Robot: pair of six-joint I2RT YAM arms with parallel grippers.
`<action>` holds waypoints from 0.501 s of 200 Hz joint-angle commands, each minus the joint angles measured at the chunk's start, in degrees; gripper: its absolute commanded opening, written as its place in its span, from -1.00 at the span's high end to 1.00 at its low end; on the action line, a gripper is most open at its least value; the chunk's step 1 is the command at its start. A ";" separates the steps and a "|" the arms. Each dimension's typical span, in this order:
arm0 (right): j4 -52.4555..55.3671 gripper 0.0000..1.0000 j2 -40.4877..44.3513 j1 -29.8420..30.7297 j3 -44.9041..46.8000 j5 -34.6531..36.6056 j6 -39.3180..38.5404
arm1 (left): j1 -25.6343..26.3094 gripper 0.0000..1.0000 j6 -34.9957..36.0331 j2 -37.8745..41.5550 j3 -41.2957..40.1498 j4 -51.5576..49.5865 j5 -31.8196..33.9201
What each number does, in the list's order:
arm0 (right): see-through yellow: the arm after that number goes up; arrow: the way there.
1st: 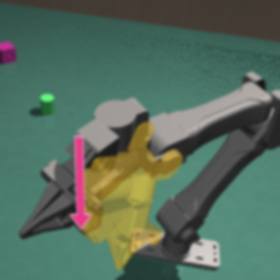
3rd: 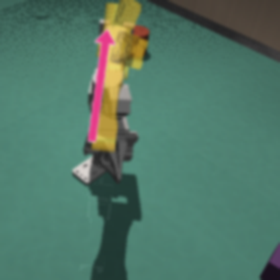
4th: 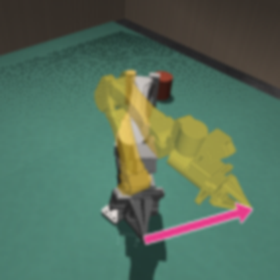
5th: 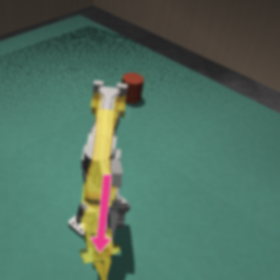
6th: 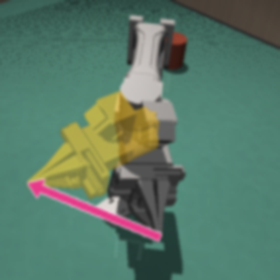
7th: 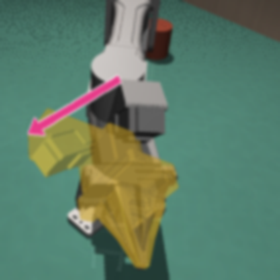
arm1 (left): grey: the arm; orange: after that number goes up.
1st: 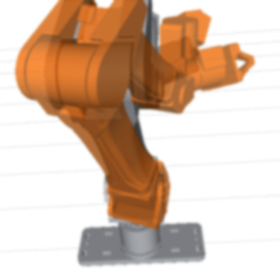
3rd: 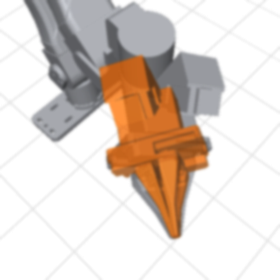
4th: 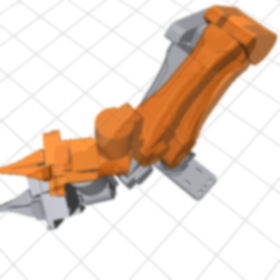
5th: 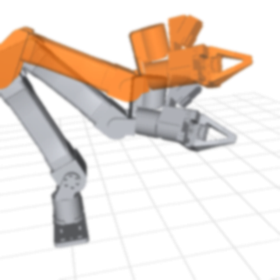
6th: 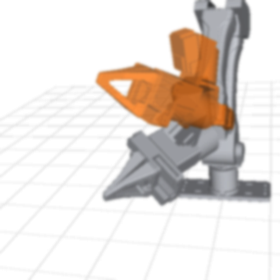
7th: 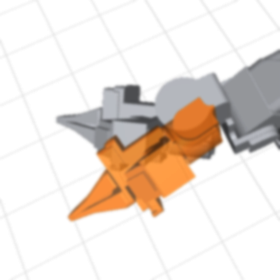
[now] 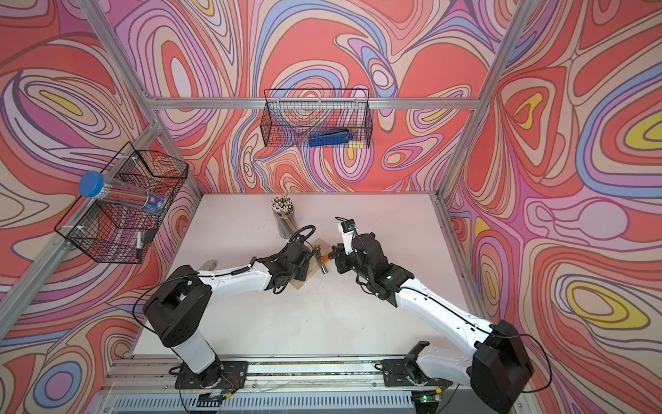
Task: Use a claw hammer to pull out a nail
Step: Remove the nail from the mounting plate.
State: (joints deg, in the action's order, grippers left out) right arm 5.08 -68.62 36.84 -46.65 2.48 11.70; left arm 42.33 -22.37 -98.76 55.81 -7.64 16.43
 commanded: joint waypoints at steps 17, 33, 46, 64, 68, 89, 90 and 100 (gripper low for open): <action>4.44 1.00 -3.19 -0.02 6.22 3.85 1.45 | 1.09 0.02 0.27 -4.42 -3.52 -9.22 -4.98; 3.95 1.00 -3.10 -0.01 6.70 3.96 1.51 | 1.09 0.02 0.31 -4.39 -3.60 -9.27 -4.91; 3.40 1.00 -2.85 -0.02 7.22 4.41 1.51 | 1.09 0.02 0.40 -4.38 -3.69 -9.35 -4.78; 2.66 1.00 -2.47 -0.01 7.89 5.31 1.63 | 1.05 0.02 0.42 -4.51 -3.74 -9.41 -4.76; 2.57 1.00 -2.44 -0.01 7.93 5.32 1.57 | 1.09 0.02 0.40 -4.51 -3.80 -9.41 -4.80; 1.96 1.00 -2.40 -0.01 8.24 5.91 1.52 | 1.17 0.02 0.40 -4.75 -3.87 -9.58 -4.96; 1.95 1.00 -2.31 -0.01 8.24 5.98 1.55 | 1.13 0.02 0.40 -4.76 -3.87 -9.58 -4.93; 1.24 1.00 -1.93 -0.01 8.80 6.22 1.63 | 1.17 0.02 0.27 -4.86 -3.96 -9.51 -4.98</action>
State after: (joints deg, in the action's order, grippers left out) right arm 0.71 -66.43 36.88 -42.50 3.20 13.13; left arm 42.35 -22.55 -98.76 55.75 -7.60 16.47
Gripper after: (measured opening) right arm 0.193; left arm 0.491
